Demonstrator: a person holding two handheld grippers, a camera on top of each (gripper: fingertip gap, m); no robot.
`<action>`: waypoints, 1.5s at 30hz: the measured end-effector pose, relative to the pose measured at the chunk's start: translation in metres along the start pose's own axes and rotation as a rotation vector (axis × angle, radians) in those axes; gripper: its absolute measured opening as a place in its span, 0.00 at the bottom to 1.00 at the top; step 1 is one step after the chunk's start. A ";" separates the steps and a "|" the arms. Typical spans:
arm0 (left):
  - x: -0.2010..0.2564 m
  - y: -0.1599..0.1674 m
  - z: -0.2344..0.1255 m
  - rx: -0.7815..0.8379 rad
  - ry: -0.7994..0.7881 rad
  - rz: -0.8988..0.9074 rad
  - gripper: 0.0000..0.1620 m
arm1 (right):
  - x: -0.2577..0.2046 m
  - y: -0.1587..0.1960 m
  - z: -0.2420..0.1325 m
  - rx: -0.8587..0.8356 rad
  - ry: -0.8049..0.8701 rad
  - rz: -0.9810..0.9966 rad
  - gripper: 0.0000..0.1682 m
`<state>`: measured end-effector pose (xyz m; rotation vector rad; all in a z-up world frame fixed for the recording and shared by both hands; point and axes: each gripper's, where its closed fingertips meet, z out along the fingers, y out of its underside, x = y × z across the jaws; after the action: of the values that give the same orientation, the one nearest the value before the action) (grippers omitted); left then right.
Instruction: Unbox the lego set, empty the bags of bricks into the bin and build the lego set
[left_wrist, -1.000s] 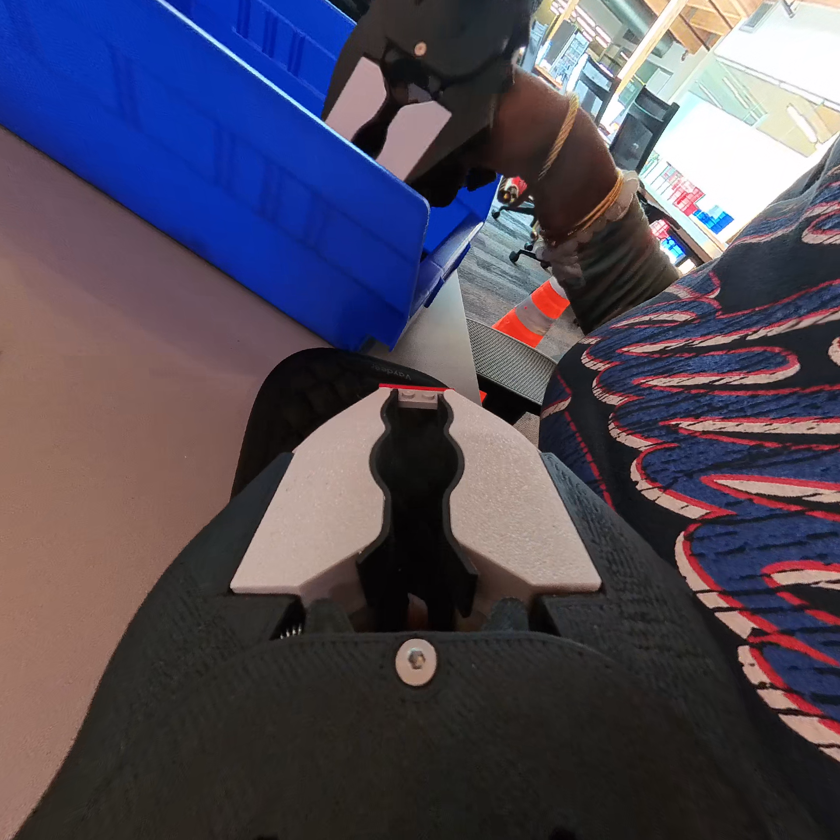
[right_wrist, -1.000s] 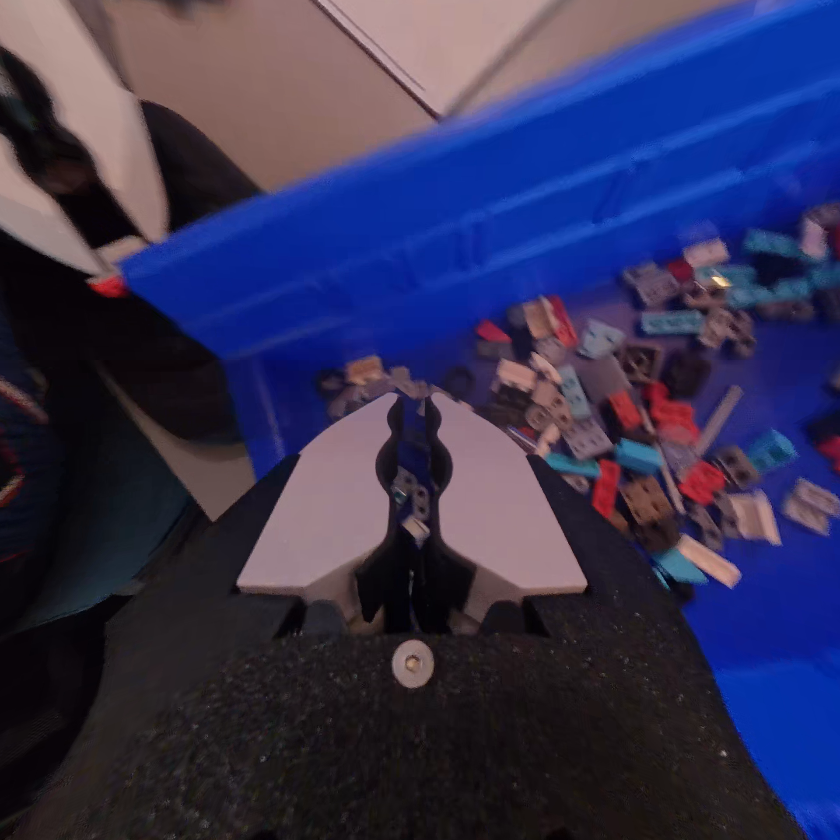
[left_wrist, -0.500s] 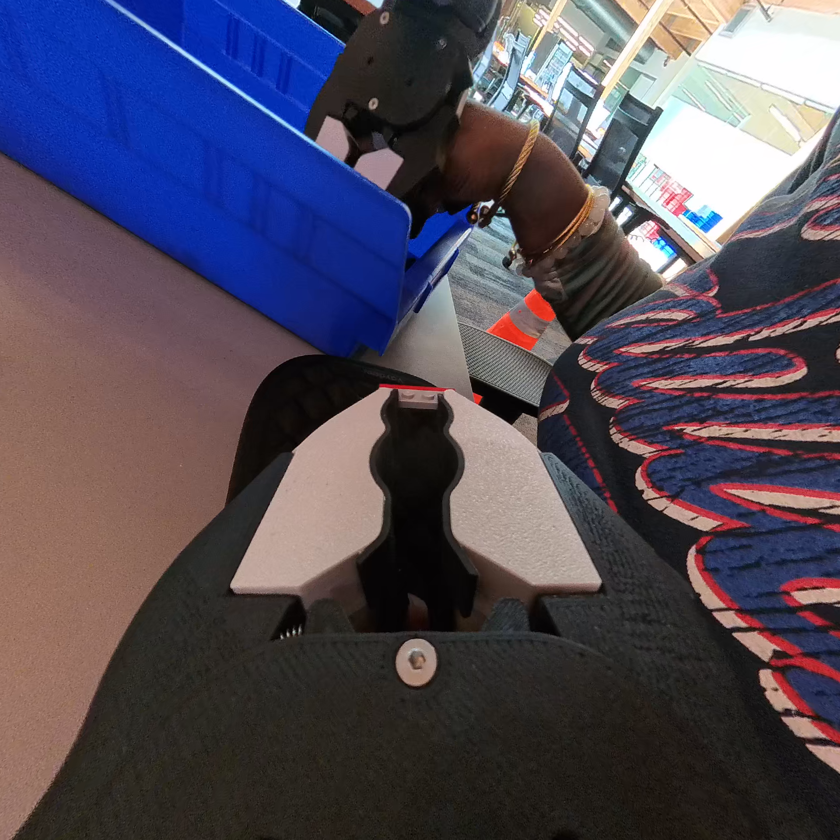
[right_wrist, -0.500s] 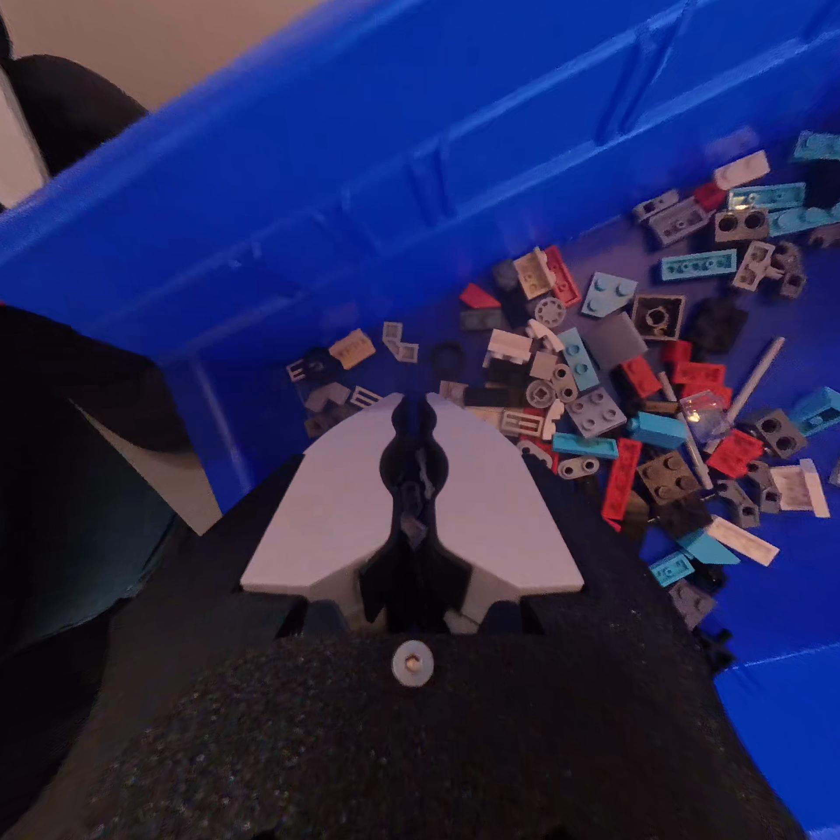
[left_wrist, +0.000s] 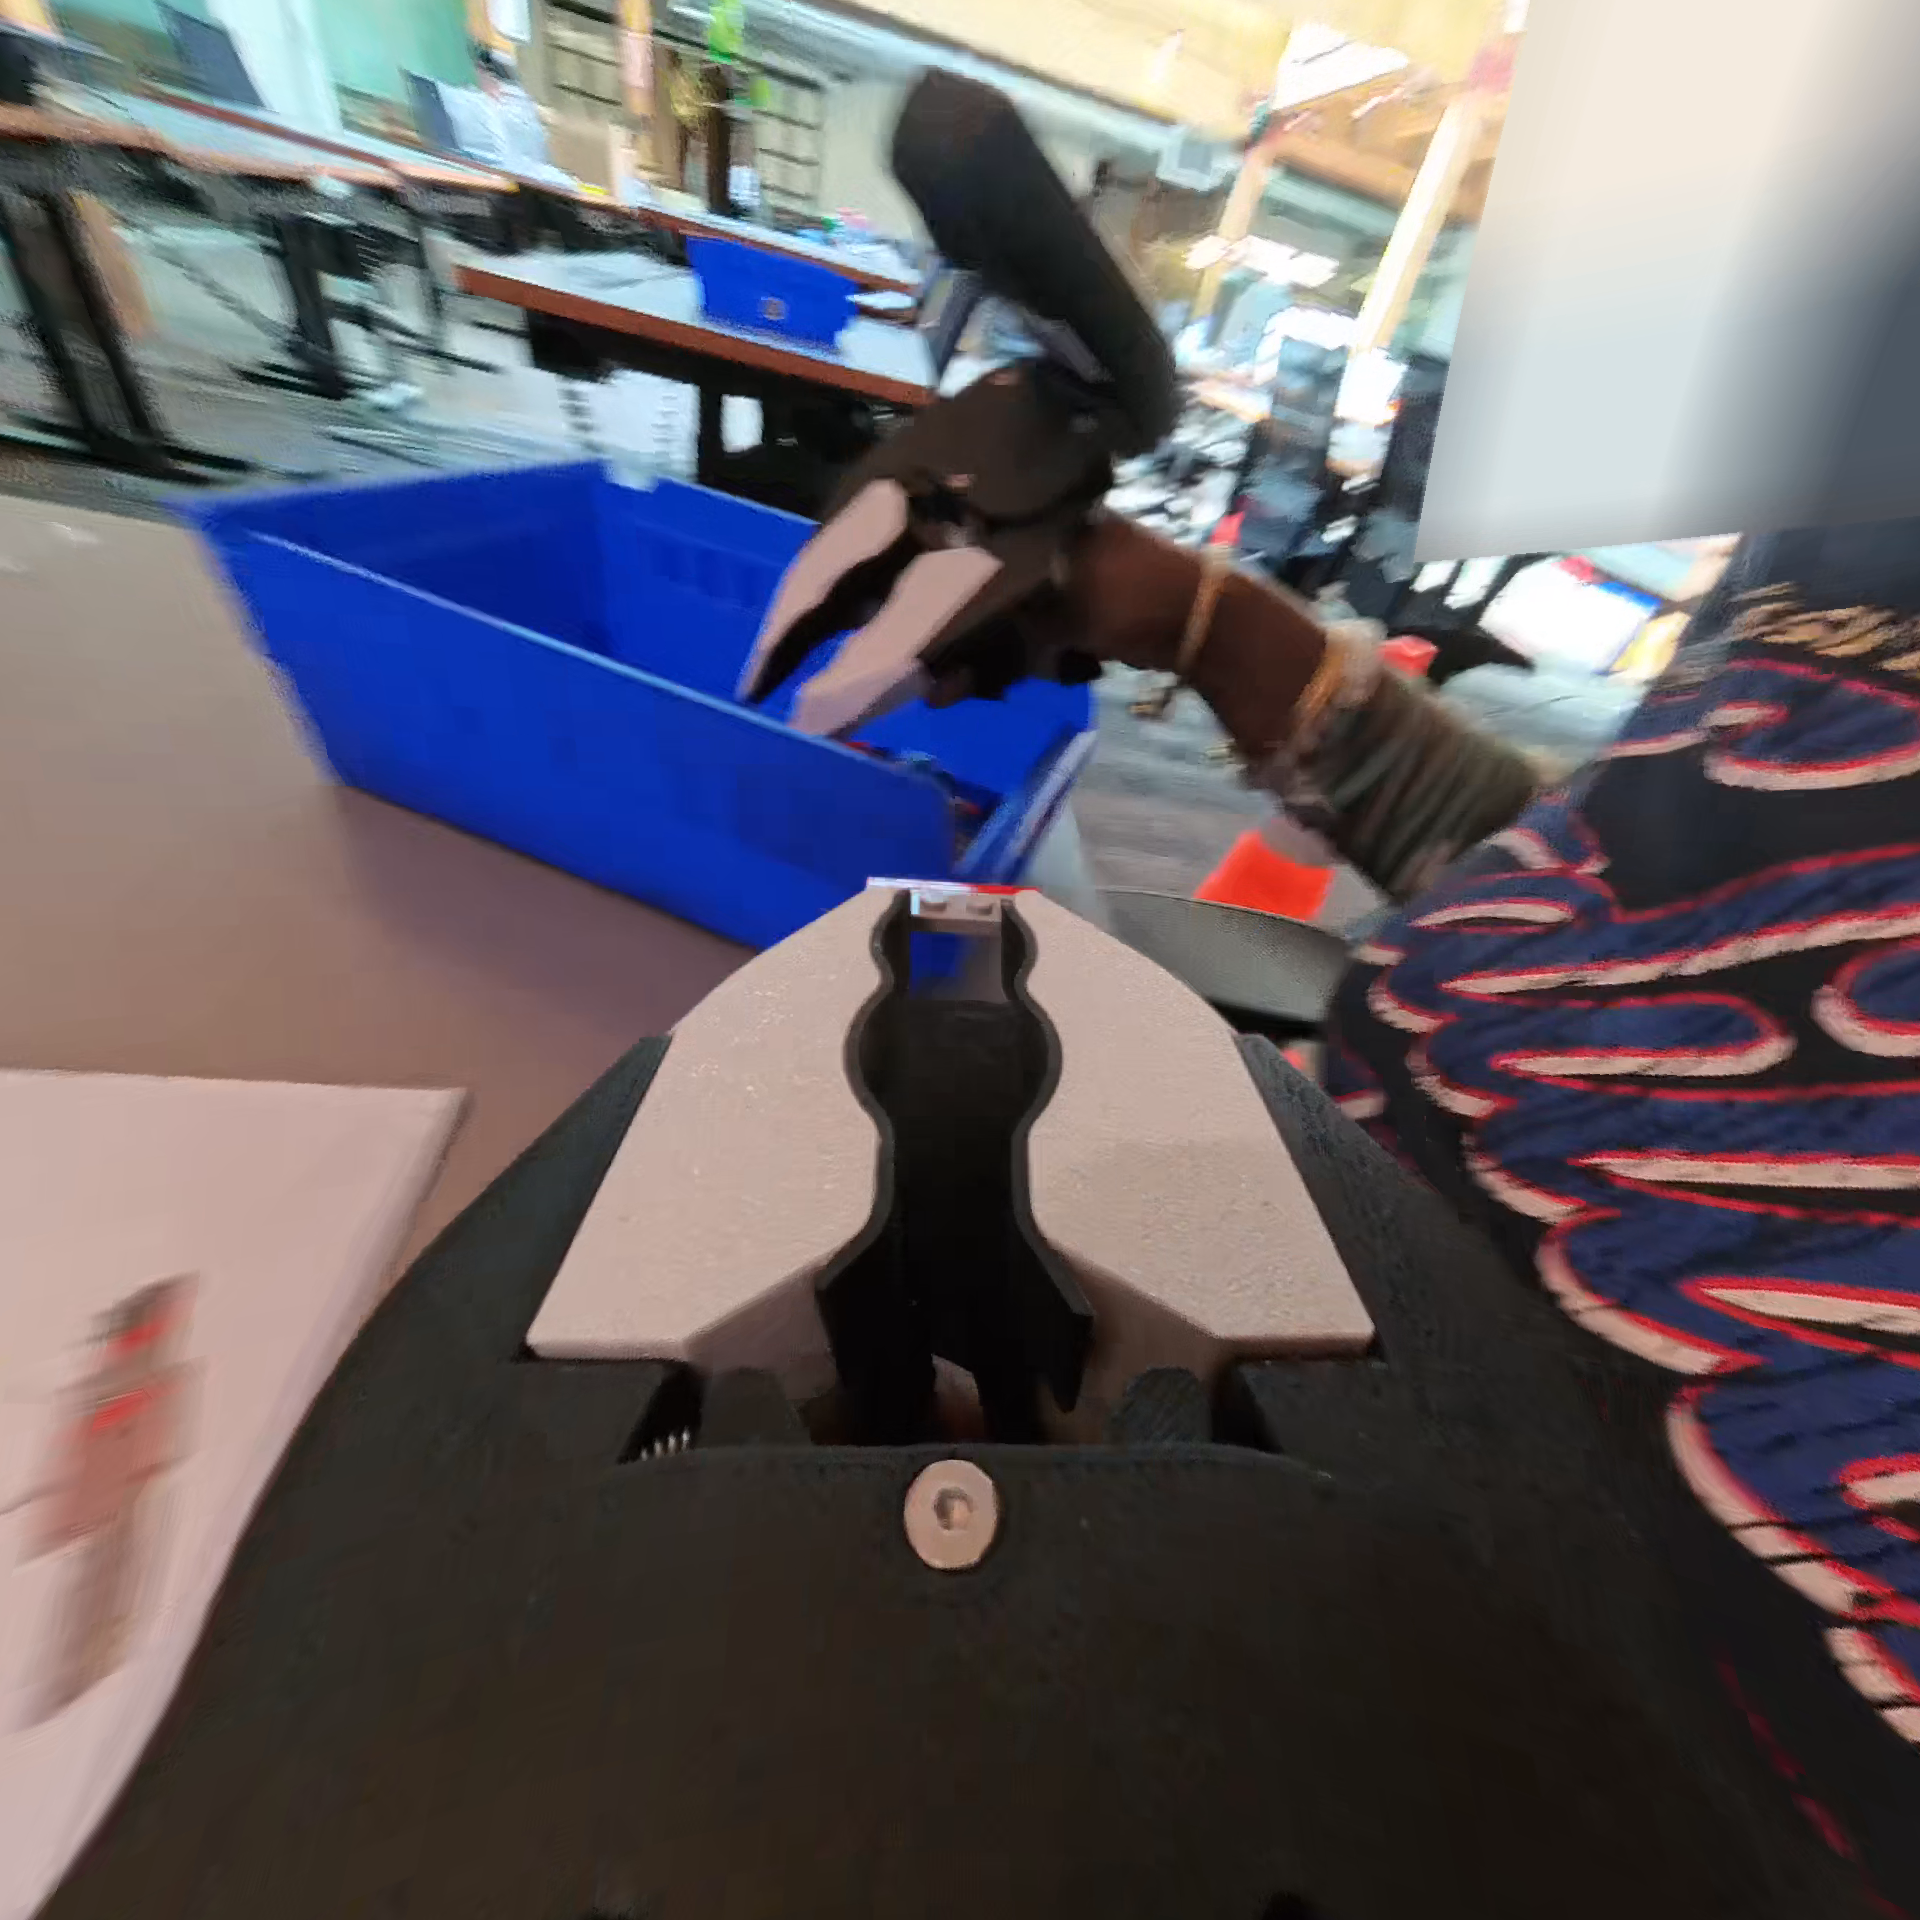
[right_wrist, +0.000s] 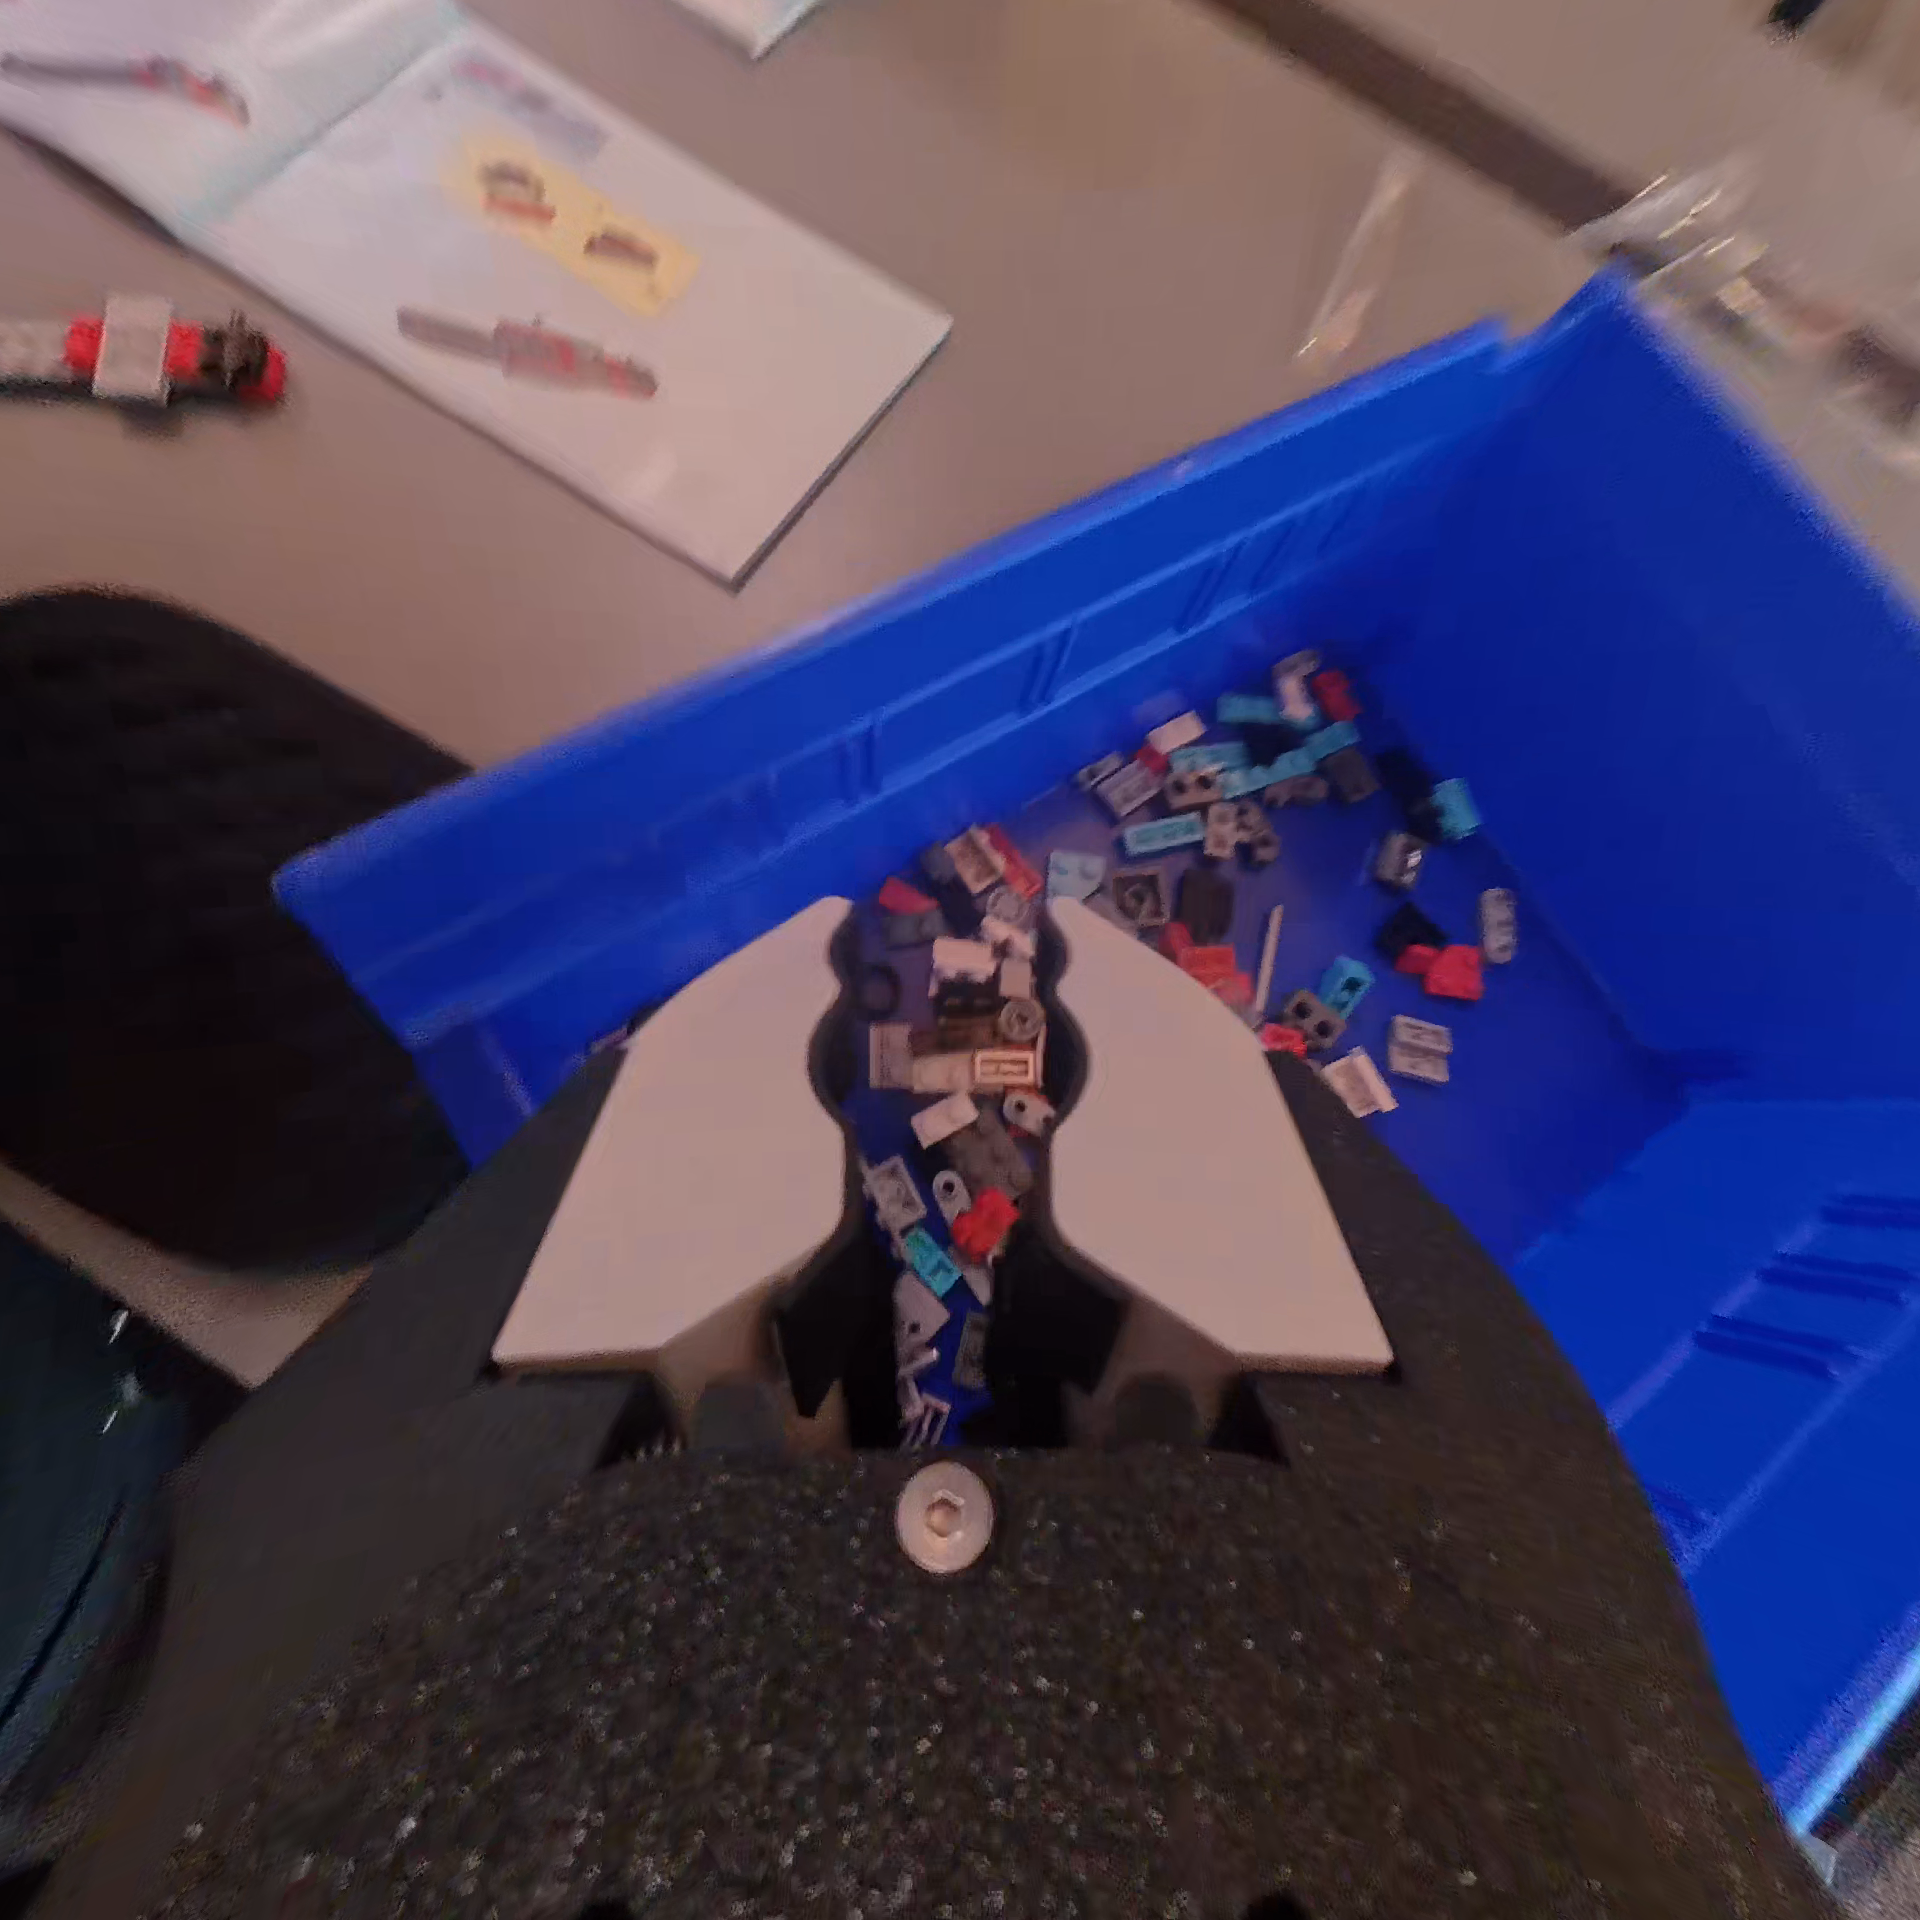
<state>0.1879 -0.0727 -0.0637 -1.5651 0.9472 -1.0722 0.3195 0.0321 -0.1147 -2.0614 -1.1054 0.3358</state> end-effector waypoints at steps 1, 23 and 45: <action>-0.015 -0.003 -0.012 -0.009 -0.080 0.046 0.10 | 0.002 -0.007 -0.002 0.042 0.036 0.012 0.25; -0.108 -0.005 -0.218 -0.070 -0.602 0.066 0.10 | -0.071 -0.235 -0.002 0.534 0.302 -0.030 0.58; -0.076 -0.021 -0.215 0.116 -0.324 -0.019 0.10 | -0.091 -0.262 0.039 0.581 0.251 -0.068 0.43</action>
<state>-0.0380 -0.0581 -0.0288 -1.5935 0.6401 -0.8376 0.0872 0.0672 0.0383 -1.5003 -0.8036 0.3090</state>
